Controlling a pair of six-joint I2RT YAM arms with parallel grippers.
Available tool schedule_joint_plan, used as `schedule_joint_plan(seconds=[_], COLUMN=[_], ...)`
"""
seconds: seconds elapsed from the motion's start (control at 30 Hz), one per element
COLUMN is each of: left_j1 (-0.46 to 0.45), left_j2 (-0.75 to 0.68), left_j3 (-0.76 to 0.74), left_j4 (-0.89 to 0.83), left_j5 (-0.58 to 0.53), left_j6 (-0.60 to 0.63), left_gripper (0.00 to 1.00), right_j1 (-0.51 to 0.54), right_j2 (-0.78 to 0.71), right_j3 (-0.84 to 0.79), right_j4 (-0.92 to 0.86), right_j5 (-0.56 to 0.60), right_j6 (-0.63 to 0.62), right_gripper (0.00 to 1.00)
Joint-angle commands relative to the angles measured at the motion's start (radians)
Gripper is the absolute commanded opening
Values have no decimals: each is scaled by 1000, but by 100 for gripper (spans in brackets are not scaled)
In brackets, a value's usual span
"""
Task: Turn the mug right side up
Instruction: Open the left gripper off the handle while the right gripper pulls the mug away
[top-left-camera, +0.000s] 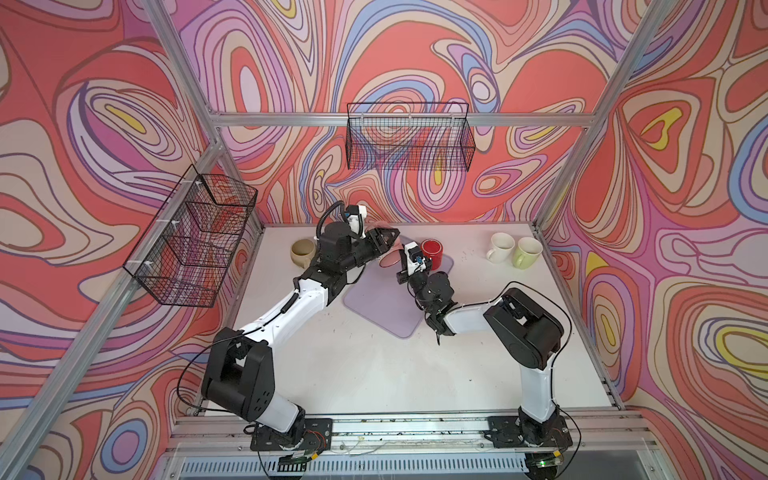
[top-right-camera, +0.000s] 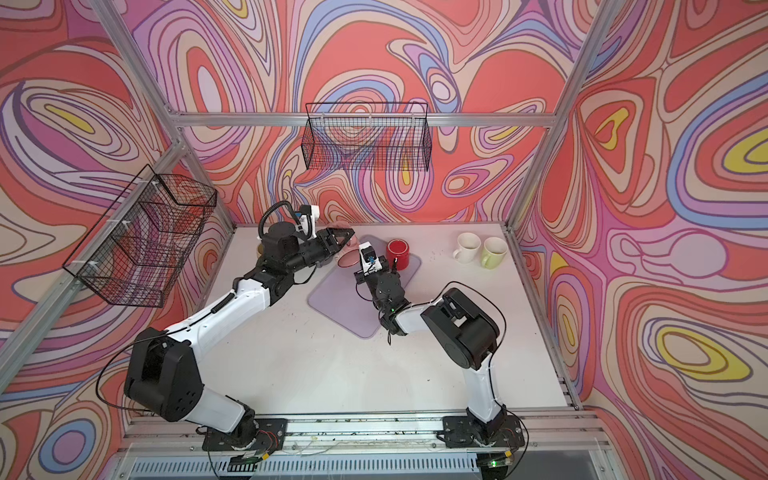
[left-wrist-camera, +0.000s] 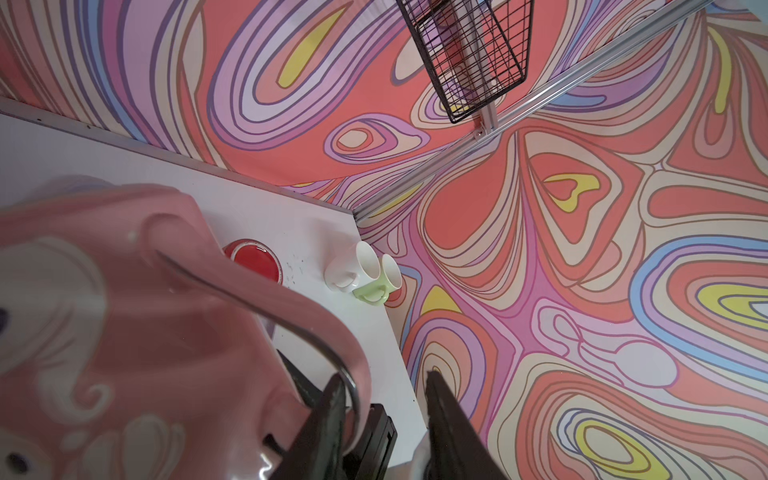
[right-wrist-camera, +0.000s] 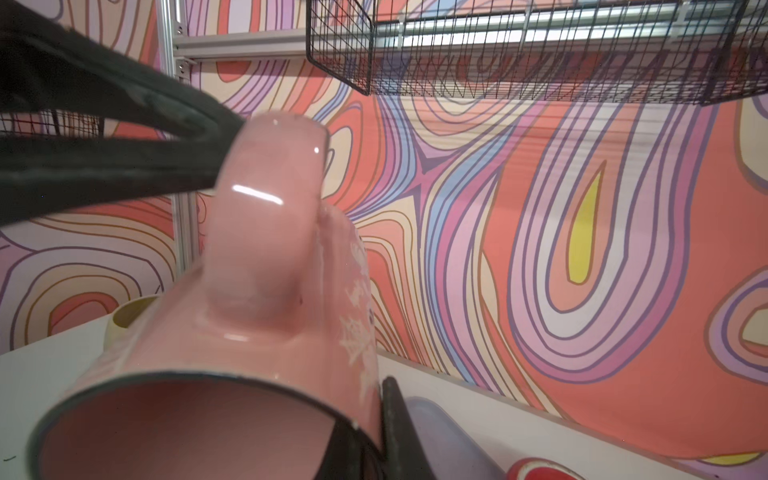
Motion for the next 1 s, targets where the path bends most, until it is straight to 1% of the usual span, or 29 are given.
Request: schedule_joint_plan(seconds=[0.0, 0.27, 0.4, 0.6, 0.7, 0.8, 0.87, 0.97], left_j1=[14, 32, 47, 80, 95, 111, 122, 139], left_j2=[-45, -53, -63, -80, -88, -98, -108, -121], left_j3=[-4, -4, -5, -6, -8, -7, -6, 0], left_j4=[44, 4, -30, -89, -117, -146, -166, -196], left_j5=[-2, -5, -13, -22, -21, -24, -25, -24], left_j6=[28, 59, 94, 149, 175, 199, 216, 242], left_gripper=[41, 43, 43, 43, 42, 42, 42, 41], right_j1=[-2, -2, -3, -23, -36, -46, -51, -70], right_j2=[-61, -60, -69, -107, -124, -143, -160, -184], right_j3=[3, 12, 22, 44, 32, 42, 61, 113], right_j4=[67, 42, -15, -200, -242, -332, -411, -575], right_j5=[16, 15, 0, -39, -56, -78, -99, -146], right_j6=[21, 21, 25, 80, 120, 143, 155, 191], right_gripper=[0, 0, 0, 0, 0, 0, 0, 0])
